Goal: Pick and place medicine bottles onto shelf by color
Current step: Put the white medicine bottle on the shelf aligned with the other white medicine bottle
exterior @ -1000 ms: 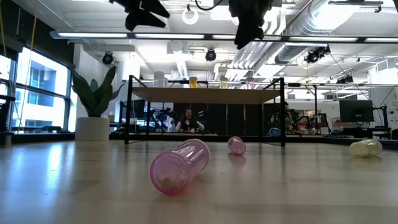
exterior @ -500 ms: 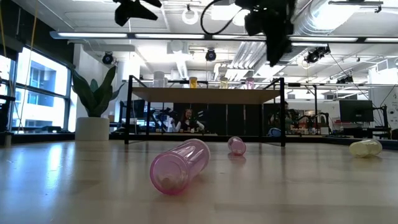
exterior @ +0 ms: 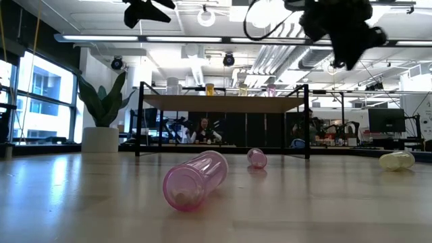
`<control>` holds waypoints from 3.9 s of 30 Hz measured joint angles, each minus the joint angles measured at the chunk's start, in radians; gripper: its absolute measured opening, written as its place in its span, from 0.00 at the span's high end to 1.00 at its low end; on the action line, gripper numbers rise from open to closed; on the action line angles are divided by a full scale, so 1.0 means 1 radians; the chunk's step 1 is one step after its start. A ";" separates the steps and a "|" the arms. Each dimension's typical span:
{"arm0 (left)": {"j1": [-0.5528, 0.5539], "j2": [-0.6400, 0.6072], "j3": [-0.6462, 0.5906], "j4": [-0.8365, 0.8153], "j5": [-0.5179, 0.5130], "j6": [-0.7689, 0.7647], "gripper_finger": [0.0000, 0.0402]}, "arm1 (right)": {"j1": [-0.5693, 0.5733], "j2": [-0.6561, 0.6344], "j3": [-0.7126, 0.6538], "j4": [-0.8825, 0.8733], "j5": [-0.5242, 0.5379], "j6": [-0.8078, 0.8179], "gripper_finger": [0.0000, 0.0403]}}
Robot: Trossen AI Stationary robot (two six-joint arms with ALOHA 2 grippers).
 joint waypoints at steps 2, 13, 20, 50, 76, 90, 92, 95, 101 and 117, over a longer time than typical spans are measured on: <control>0.000 0.000 0.000 -0.006 0.000 0.000 0.52 | 0.052 -0.003 -0.028 -0.002 -0.001 0.060 0.64; -0.001 0.002 0.000 -0.108 0.024 0.019 0.52 | 0.293 -0.001 -0.098 -0.017 -0.031 0.152 0.64; -0.054 0.002 0.000 -0.176 0.064 0.008 0.52 | 0.415 -0.001 -0.098 -0.017 -0.029 0.147 0.64; -0.285 0.002 0.000 -0.178 -0.036 -0.368 0.52 | 0.641 0.000 -0.349 0.292 0.040 -0.735 0.50; -0.293 0.002 0.000 -0.174 -0.083 -0.375 0.52 | 0.649 -0.001 -0.587 0.659 -0.003 -0.888 0.50; -0.291 0.002 0.000 -0.174 -0.108 -0.373 0.52 | 0.645 0.079 -0.616 0.714 -0.010 -0.885 0.50; -0.291 0.002 0.000 -0.174 -0.108 -0.373 0.52 | 0.645 0.098 -0.606 0.709 -0.010 -0.874 0.50; -0.291 0.002 0.000 -0.174 -0.108 -0.373 0.52 | 0.645 0.103 -0.590 0.699 -0.007 -0.846 0.52; -0.291 0.002 0.000 -0.174 -0.108 -0.367 0.52 | 0.645 0.104 -0.571 0.723 -0.005 -0.823 0.63; -0.291 0.002 0.000 -0.174 -0.104 -0.266 0.52 | 0.540 0.104 -0.572 0.738 0.086 -0.492 0.65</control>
